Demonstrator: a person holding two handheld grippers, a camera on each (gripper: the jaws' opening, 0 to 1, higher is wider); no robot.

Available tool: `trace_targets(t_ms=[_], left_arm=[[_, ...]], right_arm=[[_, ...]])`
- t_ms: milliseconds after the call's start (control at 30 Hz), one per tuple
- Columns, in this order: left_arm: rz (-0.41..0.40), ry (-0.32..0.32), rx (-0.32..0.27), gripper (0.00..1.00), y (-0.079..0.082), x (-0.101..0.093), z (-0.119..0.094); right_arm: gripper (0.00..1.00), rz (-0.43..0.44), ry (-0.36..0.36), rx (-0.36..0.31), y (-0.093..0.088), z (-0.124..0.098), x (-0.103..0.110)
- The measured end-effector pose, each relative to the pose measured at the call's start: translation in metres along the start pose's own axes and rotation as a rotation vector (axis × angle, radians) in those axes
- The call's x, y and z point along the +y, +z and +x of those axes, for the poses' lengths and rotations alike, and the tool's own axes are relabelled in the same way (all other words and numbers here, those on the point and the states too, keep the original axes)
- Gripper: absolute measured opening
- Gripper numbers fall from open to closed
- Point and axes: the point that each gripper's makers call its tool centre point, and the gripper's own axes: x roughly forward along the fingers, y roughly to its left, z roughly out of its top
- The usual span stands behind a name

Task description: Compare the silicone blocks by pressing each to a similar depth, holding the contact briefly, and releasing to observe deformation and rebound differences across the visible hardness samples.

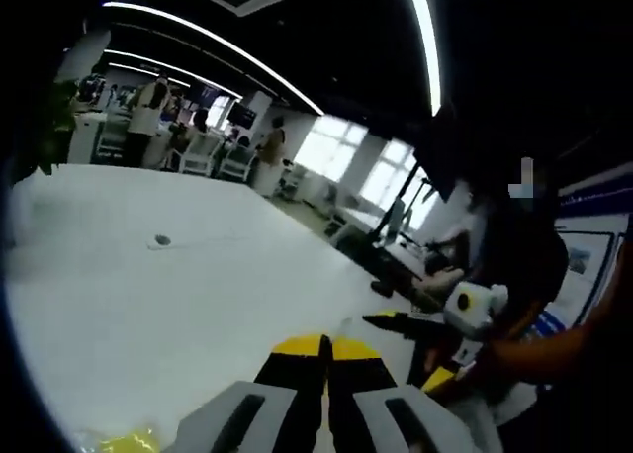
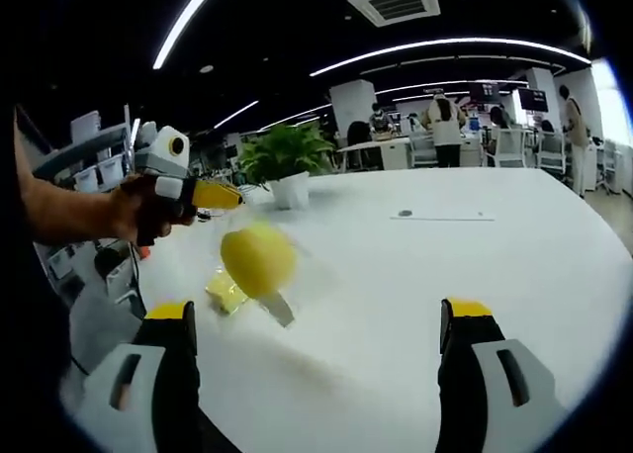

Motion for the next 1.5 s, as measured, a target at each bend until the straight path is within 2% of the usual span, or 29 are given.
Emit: trace_targets(t_ms=[167,333,500,667,767,933,1100,1200,1300,1500], left_arm=[[0.074,-0.011,0.041,0.00,-0.001,-0.011,0.001],[0.080,-0.068,0.041,0.00,0.006,-0.028,-0.003],[0.087,-0.107,0.005,0.00,0.028,-0.044,-0.009],[0.089,-0.134,-0.036,0.00,0.046,-0.056,-0.015],[0.087,-0.143,-0.056,0.00,0.053,-0.060,-0.020],[0.106,-0.155,-0.070,0.00,0.061,-0.067,-0.029],[0.140,-0.167,-0.047,0.00,0.057,-0.071,-0.033],[0.153,-0.181,-0.039,0.00,0.055,-0.078,-0.034],[0.151,-0.198,-0.052,0.00,0.060,-0.083,-0.035],[0.132,-0.230,-0.081,0.00,0.071,-0.095,-0.039]], right_arm=[[0.96,-0.012,0.013,-0.008,0.010,0.003,0.003],[0.96,-0.059,0.060,-0.011,0.019,0.003,0.012],[0.96,-0.099,0.123,-0.016,0.031,0.006,0.022],[0.96,-0.123,0.218,-0.079,0.052,0.013,0.038],[0.90,-0.130,0.253,-0.075,0.055,0.018,0.043],[0.85,-0.122,0.323,-0.106,0.067,0.024,0.058],[0.77,-0.098,0.393,-0.135,0.070,0.030,0.074],[0.71,-0.096,0.426,-0.126,0.066,0.033,0.083],[0.61,-0.050,0.485,-0.169,0.074,0.030,0.095],[0.47,-0.012,0.532,-0.236,0.091,0.022,0.102]])
